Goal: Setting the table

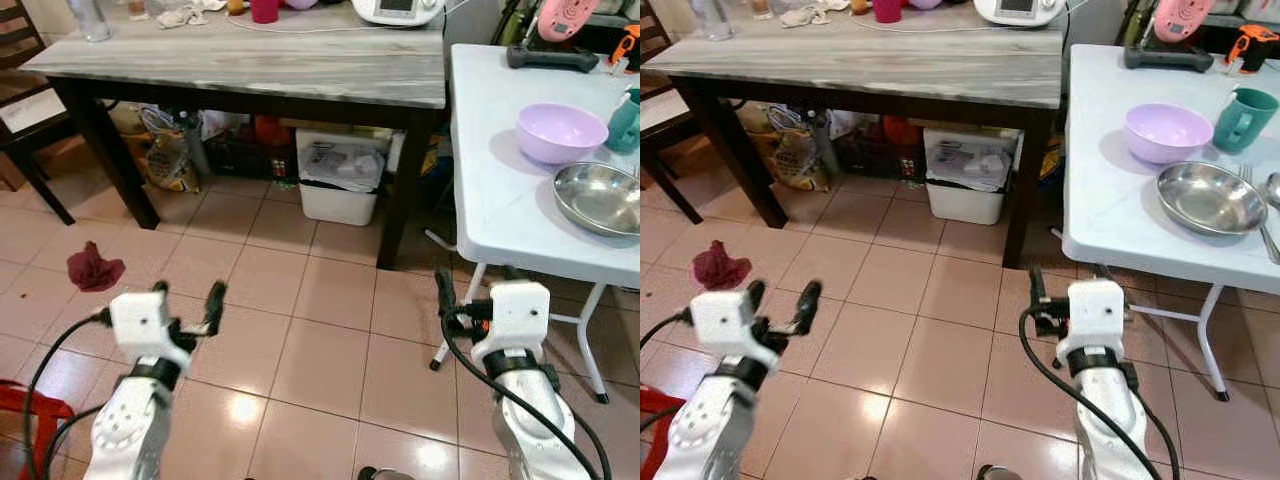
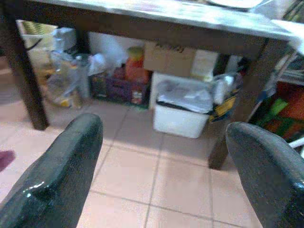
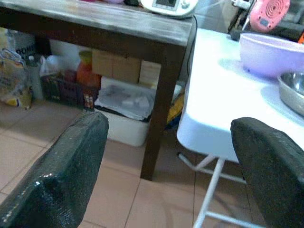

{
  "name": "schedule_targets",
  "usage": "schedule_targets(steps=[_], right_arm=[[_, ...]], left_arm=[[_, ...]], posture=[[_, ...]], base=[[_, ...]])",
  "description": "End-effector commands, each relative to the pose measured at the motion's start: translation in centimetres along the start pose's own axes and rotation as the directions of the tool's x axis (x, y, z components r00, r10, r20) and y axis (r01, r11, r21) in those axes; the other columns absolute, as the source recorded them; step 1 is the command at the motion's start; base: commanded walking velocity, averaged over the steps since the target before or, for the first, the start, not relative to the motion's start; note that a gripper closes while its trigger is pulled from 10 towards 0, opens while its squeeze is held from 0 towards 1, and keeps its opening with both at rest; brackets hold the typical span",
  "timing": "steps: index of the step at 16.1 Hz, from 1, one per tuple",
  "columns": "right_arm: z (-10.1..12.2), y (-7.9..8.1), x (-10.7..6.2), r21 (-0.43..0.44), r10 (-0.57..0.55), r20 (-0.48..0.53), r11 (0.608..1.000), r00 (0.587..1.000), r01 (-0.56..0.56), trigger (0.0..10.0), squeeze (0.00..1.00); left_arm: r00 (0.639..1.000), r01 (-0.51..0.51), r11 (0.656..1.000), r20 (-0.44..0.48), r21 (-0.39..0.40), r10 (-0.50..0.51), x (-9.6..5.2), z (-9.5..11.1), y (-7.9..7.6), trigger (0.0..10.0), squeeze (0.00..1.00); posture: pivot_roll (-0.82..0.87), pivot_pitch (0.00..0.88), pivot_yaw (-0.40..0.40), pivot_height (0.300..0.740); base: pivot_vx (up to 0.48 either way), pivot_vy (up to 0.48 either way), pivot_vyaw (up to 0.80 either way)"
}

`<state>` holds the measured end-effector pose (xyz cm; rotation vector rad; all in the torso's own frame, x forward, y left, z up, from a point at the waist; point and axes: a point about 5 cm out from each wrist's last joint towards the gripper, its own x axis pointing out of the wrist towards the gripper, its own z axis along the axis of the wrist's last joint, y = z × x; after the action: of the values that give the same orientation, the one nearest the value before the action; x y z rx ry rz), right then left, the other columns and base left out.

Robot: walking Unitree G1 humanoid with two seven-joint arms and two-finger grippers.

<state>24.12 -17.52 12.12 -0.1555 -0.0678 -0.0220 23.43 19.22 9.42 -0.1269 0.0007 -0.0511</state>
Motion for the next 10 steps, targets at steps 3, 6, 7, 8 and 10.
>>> schedule_targets(steps=[3,6,7,8,10], right_arm=[[0.18,-0.10,-0.07,-0.009,-0.007,0.003,1.000,1.000,0.007,10.0,0.00],[0.18,0.16,0.15,0.004,0.004,0.003,1.000,1.000,-0.004,10.0,0.00],[0.20,0.23,0.18,0.006,0.004,0.002,1.000,1.000,-0.004,10.0,0.00],[0.20,0.32,0.22,0.008,0.005,0.002,1.000,1.000,-0.005,10.0,0.00],[0.24,0.44,0.31,0.009,0.009,0.005,1.000,1.000,-0.009,10.0,0.00]], left_arm=[[0.999,0.035,0.999,0.000,-0.001,-0.035,0.48,0.15,-0.78,10.0,0.00],[0.999,0.042,0.999,0.000,-0.002,-0.042,0.80,0.24,-0.86,10.0,0.00],[0.999,0.044,0.999,0.000,-0.001,-0.044,0.80,0.24,-0.85,10.0,0.00],[0.999,0.047,0.999,-0.002,-0.001,-0.047,0.78,0.20,-0.90,10.0,0.00],[0.999,0.055,0.998,-0.004,0.005,-0.055,0.83,0.26,-1.04,10.0,0.00]], posture=[[-0.12,0.137,0.036,0.740],[-0.12,0.135,0.037,0.740],[-0.12,0.135,0.037,0.740],[-0.12,0.134,0.039,0.740],[-0.12,0.135,0.037,0.740]], base=[[0.000,-0.081,-0.80],[0.000,-0.480,-0.37],[0.000,-0.480,0.00],[0.000,-0.480,0.00],[0.000,-0.480,0.00]])
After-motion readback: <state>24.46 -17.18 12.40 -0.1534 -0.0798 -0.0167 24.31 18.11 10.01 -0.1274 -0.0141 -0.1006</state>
